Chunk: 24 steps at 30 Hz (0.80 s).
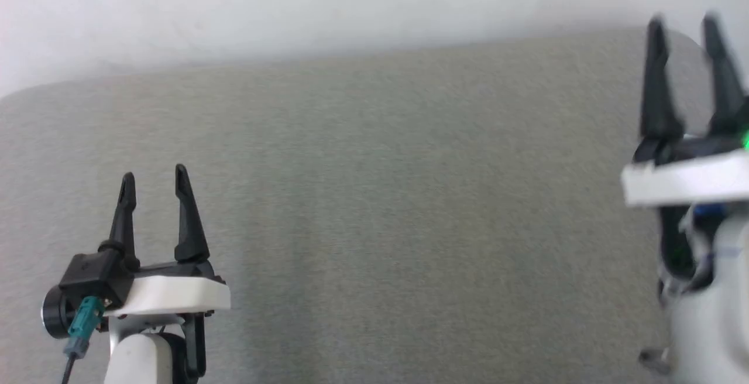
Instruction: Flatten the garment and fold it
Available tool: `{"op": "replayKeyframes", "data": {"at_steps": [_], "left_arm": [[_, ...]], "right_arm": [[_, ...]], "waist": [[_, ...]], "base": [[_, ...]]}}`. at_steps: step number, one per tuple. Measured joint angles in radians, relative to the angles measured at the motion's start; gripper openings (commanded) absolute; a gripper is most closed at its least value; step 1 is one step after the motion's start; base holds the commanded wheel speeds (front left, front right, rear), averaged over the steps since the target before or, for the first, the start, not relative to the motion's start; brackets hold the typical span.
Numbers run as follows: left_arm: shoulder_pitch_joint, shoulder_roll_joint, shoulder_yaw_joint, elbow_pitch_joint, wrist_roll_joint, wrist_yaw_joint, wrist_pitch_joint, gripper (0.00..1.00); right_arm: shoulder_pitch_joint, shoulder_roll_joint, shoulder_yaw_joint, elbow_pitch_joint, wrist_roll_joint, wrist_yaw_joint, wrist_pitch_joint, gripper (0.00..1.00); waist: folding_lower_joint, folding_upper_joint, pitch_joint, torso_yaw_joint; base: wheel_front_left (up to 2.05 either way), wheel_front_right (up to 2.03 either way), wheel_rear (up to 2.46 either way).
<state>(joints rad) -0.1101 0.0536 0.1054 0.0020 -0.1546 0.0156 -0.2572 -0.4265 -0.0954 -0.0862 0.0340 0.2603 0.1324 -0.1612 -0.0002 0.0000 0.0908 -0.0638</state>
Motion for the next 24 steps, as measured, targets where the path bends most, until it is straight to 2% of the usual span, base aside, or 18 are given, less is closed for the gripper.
{"op": "replayKeyframes", "data": {"at_steps": [3,5,10,14,24], "left_arm": [[0.000,-0.001,-0.010,0.019,-0.001,0.012,0.000,1.00],[0.000,-0.001,-0.016,0.032,-0.005,0.013,0.000,1.00],[0.001,-0.001,-0.042,0.069,-0.015,0.022,0.000,1.00],[0.003,-0.002,-0.057,0.108,-0.028,0.022,0.000,1.00],[0.010,-0.002,-0.116,0.213,-0.026,0.021,0.000,1.00]], "right_arm": [[0.093,0.040,-0.001,-0.016,-0.014,0.000,-0.039,1.00],[0.143,0.041,0.007,-0.016,-0.023,0.000,-0.062,1.00],[0.256,0.043,0.037,0.019,0.042,-0.001,-0.091,1.00],[0.314,0.042,0.050,0.027,0.025,-0.001,-0.095,1.00],[0.409,0.043,0.054,0.061,-0.030,-0.001,-0.095,1.00]], "waist": [[0.0001,0.0000,-0.024,0.036],[0.0001,0.0000,-0.040,0.058],[0.0001,0.0000,-0.072,0.107],[0.0001,0.0000,-0.090,0.138],[0.0003,0.0000,-0.100,0.156]], "base": [[0.00,0.00,0.00],[0.00,0.00,0.00],[0.00,0.00,0.00],[0.00,0.00,0.00],[0.00,0.00,0.00]]}}
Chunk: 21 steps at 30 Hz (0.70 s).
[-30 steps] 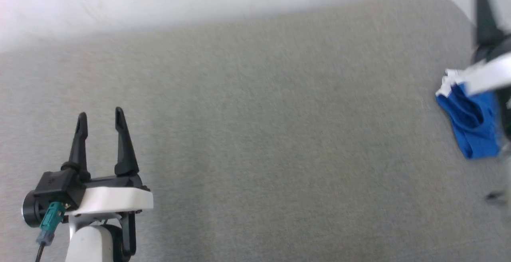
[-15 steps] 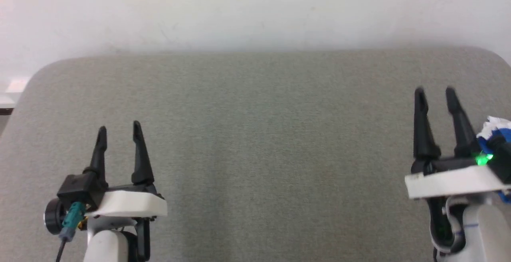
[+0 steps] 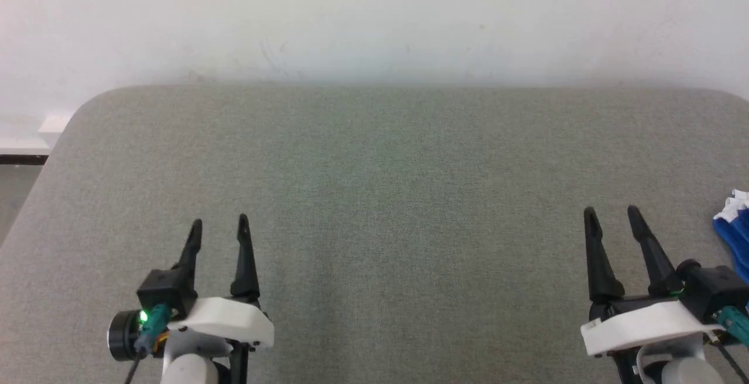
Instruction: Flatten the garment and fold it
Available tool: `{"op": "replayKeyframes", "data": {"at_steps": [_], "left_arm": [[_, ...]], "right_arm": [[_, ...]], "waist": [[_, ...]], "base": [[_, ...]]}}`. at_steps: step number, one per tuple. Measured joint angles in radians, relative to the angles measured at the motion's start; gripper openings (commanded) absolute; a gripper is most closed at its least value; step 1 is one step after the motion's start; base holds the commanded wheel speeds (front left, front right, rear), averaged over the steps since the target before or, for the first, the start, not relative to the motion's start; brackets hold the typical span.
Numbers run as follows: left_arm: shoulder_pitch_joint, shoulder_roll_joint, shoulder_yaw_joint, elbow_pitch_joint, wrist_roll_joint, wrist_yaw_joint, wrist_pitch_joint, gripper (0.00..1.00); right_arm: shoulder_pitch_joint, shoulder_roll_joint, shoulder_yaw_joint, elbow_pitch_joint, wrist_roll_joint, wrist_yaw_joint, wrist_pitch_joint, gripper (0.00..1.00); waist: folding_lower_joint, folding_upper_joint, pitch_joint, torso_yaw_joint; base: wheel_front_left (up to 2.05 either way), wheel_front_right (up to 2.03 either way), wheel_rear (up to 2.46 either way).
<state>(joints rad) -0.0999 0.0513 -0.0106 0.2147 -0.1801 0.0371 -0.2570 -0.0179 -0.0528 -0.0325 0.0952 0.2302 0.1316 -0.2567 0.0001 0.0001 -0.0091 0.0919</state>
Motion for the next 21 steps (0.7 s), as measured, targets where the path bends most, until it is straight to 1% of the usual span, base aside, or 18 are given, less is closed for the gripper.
{"op": "replayKeyframes", "data": {"at_steps": [7,12,18,19,21], "left_arm": [[0.017,0.000,-0.032,0.047,0.035,0.001,0.000,1.00],[0.017,0.000,-0.047,0.048,0.058,0.001,0.000,1.00],[0.018,0.000,-0.049,0.033,0.057,0.000,0.000,1.00],[0.018,0.000,-0.049,0.032,0.057,0.000,0.000,0.00],[0.018,0.000,-0.049,0.032,0.057,0.000,0.001,0.00]], "right_arm": [[0.024,0.000,-0.023,0.054,-0.012,0.000,0.000,1.00],[0.025,0.000,-0.026,0.069,-0.011,0.000,0.000,1.00],[0.026,0.000,-0.021,0.074,-0.011,0.000,0.000,1.00],[0.025,0.000,-0.020,0.074,-0.009,0.000,0.001,0.00],[0.025,0.000,-0.022,0.074,-0.009,0.000,0.001,0.00]], "waist": [[0.0000,0.0000,-0.008,-0.006],[0.0000,0.0000,-0.007,-0.011],[-0.0001,0.0000,-0.005,-0.017],[-0.0001,0.0000,-0.004,-0.018],[0.0000,0.0000,-0.004,-0.018]], "base": [[0.00,0.00,0.00],[0.00,0.00,0.00],[0.00,0.00,0.00],[0.00,0.00,0.00],[0.00,0.00,0.00]]}}
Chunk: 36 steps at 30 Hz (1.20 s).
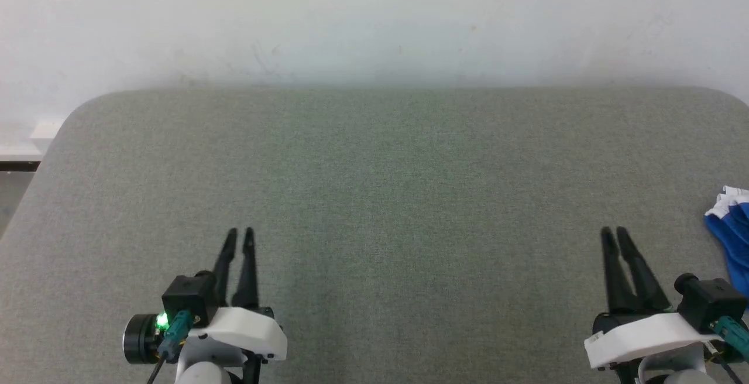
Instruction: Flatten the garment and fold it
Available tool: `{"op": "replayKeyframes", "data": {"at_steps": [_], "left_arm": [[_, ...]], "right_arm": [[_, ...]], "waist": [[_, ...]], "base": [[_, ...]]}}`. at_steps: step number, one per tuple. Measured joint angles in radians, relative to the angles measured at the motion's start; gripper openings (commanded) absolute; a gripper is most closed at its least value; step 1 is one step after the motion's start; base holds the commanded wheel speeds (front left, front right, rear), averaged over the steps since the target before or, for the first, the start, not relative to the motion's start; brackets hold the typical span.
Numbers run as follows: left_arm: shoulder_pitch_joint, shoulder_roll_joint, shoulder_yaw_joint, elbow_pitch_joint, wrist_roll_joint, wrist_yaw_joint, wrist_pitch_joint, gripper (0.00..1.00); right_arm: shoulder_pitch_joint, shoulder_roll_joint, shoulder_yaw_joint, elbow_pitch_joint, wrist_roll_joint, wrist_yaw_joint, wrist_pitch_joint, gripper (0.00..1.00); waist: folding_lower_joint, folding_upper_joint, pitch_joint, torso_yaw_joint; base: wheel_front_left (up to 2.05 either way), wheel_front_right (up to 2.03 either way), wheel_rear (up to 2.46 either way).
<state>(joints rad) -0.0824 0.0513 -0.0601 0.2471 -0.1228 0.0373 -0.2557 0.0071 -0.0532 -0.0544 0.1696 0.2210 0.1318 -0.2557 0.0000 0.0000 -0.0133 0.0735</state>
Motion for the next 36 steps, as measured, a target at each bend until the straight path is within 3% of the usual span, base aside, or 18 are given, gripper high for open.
{"op": "replayKeyframes", "data": {"at_steps": [36], "left_arm": [[0.002,0.000,0.011,-0.055,0.021,-0.002,0.063,0.00]], "right_arm": [[0.000,0.000,0.011,-0.035,-0.047,0.000,0.062,0.00]], "waist": [[0.0000,0.0000,0.003,-0.019]], "base": [[0.00,0.00,0.00]]}}
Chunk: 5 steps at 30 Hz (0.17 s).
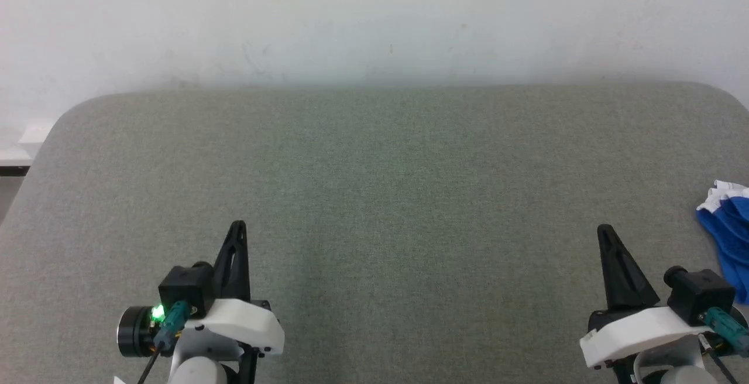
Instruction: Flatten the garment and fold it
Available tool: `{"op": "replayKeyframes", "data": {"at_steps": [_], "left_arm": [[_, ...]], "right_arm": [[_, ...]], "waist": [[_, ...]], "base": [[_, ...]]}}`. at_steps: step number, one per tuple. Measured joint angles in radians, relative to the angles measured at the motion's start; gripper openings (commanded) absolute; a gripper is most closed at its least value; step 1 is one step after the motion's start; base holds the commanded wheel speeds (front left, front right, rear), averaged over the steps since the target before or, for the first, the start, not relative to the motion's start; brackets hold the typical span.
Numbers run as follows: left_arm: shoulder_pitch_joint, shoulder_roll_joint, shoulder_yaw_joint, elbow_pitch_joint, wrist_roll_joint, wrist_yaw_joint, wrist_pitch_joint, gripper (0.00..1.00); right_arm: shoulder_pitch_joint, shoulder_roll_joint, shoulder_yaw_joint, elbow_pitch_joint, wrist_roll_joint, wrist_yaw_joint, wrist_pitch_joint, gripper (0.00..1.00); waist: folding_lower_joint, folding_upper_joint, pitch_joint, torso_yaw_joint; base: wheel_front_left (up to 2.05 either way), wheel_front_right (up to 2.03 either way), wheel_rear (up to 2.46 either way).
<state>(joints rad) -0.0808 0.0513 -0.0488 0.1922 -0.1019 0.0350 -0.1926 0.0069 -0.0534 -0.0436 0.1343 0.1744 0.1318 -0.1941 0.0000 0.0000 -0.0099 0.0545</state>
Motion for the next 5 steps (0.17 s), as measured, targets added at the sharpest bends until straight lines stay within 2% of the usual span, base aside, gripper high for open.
{"op": "replayKeyframes", "data": {"at_steps": [5], "left_arm": [[0.003,0.000,0.003,-0.011,0.006,0.000,0.009,0.00]], "right_arm": [[0.000,0.000,0.004,-0.008,-0.008,0.000,0.010,0.00]], "waist": [[0.0000,0.0000,0.000,-0.003]], "base": [[0.00,0.00,0.00]]}}
